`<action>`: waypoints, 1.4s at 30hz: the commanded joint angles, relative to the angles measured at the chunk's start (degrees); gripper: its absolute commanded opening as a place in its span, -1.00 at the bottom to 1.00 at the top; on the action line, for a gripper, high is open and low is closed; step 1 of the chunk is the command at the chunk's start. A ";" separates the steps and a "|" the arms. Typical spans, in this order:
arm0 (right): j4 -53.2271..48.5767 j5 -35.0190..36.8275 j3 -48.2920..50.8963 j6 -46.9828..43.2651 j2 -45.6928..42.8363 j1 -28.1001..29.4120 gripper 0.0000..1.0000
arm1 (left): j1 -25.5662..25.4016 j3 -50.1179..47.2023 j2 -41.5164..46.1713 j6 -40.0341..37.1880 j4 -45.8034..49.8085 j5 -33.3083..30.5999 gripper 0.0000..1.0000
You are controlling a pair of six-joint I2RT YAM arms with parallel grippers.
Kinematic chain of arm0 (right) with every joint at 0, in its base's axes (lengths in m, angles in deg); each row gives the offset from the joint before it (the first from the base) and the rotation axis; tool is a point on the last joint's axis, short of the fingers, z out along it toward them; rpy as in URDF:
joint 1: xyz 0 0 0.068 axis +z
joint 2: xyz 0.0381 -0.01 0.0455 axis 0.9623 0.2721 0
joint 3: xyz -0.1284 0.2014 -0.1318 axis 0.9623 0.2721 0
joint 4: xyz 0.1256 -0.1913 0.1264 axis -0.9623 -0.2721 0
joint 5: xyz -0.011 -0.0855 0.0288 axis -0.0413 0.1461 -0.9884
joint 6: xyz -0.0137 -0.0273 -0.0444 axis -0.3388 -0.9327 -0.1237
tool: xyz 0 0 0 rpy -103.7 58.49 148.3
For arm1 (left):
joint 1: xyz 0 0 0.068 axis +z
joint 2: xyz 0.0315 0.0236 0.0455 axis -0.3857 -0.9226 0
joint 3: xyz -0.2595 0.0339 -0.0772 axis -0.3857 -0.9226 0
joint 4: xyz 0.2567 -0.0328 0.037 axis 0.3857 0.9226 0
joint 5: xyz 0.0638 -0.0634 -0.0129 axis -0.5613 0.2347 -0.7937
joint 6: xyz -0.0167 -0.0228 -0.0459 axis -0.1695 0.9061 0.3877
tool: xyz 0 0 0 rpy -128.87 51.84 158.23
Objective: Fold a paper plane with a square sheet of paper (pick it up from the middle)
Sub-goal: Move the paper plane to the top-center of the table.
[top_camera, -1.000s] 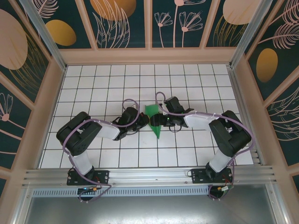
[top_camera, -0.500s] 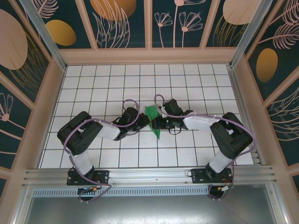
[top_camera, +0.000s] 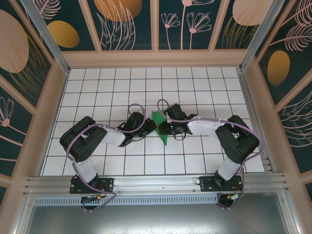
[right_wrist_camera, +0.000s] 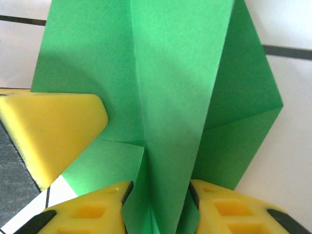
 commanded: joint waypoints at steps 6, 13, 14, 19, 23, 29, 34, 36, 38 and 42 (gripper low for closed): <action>-4.10 6.45 -2.15 0.89 0.05 0.53 -0.72 | 1.56 -0.39 6.52 -0.68 5.64 -4.73 -0.31; -10.02 13.62 -4.78 -0.15 -1.72 -0.07 -0.78 | 2.65 0.80 13.93 -3.34 19.63 -14.38 0.52; -10.68 14.41 -5.16 -0.16 -1.32 -0.16 -0.78 | 2.68 1.24 14.43 -3.72 21.34 -15.64 0.58; -12.28 16.10 -7.43 0.85 1.26 -0.69 -0.77 | 2.68 1.67 15.68 -4.28 25.13 -18.63 0.91; -11.84 15.08 -8.33 1.32 3.17 -0.87 -0.68 | 2.78 1.21 15.76 -4.27 25.03 -18.68 0.97; -11.47 13.68 -9.04 1.90 5.35 -0.89 -0.60 | 2.79 1.21 15.07 -4.20 24.95 -18.00 0.97; -11.30 13.75 -8.78 2.69 6.61 -0.91 -0.60 | 2.77 1.21 14.38 -4.01 25.05 -17.45 0.98; -11.21 13.96 -8.39 3.08 7.07 -0.88 -0.59 | 2.80 1.21 14.32 -4.03 24.91 -17.28 0.97; -11.03 14.02 -8.05 3.36 7.72 -0.87 -0.61 | 2.75 1.13 14.23 -4.03 24.92 -17.21 0.98; -11.37 15.18 -8.18 3.54 9.19 -0.87 -0.68 | 2.80 1.17 14.05 -4.02 25.04 -17.01 0.98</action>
